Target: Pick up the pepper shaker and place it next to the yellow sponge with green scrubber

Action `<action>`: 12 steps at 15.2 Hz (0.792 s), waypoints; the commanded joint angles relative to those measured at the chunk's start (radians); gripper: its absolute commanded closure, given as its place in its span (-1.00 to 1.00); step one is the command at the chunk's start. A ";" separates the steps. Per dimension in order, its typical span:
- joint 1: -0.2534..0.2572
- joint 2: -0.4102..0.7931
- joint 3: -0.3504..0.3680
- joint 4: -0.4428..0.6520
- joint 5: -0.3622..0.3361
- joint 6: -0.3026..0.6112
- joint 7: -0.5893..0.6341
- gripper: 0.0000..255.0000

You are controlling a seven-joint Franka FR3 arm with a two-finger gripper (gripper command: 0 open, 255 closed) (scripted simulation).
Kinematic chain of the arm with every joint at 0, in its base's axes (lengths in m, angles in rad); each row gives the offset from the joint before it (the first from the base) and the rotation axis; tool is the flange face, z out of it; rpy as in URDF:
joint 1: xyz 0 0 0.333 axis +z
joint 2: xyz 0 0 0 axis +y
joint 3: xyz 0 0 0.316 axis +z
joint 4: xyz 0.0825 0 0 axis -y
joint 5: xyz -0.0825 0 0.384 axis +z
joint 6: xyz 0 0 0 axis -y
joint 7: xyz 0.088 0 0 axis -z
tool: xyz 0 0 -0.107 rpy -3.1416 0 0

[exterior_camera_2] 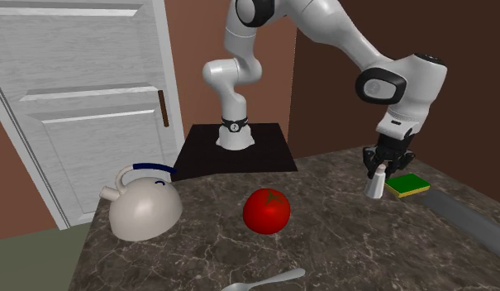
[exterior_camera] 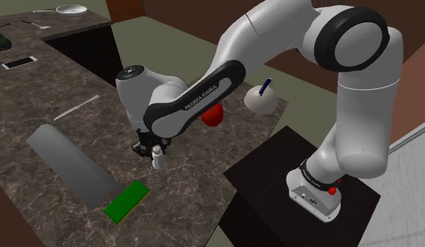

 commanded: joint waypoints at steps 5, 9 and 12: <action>0.007 0.029 -0.010 -0.004 -0.014 0.031 0.007 1.00; 0.007 0.029 -0.010 -0.004 -0.014 0.031 0.007 1.00; 0.007 0.029 -0.010 -0.004 -0.014 0.031 0.007 -1.00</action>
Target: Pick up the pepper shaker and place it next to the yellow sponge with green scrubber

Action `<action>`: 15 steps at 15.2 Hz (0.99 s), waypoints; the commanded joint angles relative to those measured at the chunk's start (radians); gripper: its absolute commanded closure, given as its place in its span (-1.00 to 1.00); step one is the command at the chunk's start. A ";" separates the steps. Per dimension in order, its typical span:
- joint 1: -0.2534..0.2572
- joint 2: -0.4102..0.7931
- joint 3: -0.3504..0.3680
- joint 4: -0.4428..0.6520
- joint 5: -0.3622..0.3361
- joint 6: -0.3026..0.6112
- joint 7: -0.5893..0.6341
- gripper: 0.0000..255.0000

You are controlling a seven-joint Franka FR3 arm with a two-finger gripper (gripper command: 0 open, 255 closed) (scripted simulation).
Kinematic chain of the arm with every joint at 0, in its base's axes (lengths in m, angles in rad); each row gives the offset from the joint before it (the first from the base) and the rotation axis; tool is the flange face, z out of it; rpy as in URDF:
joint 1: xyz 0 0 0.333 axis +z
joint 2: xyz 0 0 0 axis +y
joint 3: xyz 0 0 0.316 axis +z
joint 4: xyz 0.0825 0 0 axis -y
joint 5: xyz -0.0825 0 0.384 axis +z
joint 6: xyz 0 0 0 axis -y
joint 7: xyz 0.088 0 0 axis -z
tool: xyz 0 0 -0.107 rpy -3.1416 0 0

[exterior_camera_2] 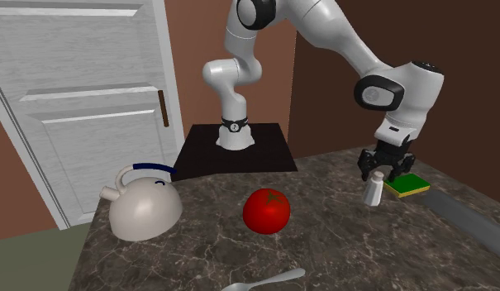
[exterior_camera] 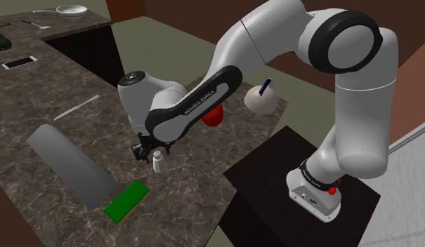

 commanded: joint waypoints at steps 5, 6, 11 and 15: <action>-0.005 -0.019 0.007 0.008 0.010 -0.026 -0.006 -1.00; -0.009 -0.037 0.013 0.018 0.020 -0.052 -0.012 -1.00; -0.016 -0.067 0.023 0.038 0.037 -0.100 -0.023 -1.00; -0.016 -0.067 0.023 0.038 0.036 -0.100 -0.023 -1.00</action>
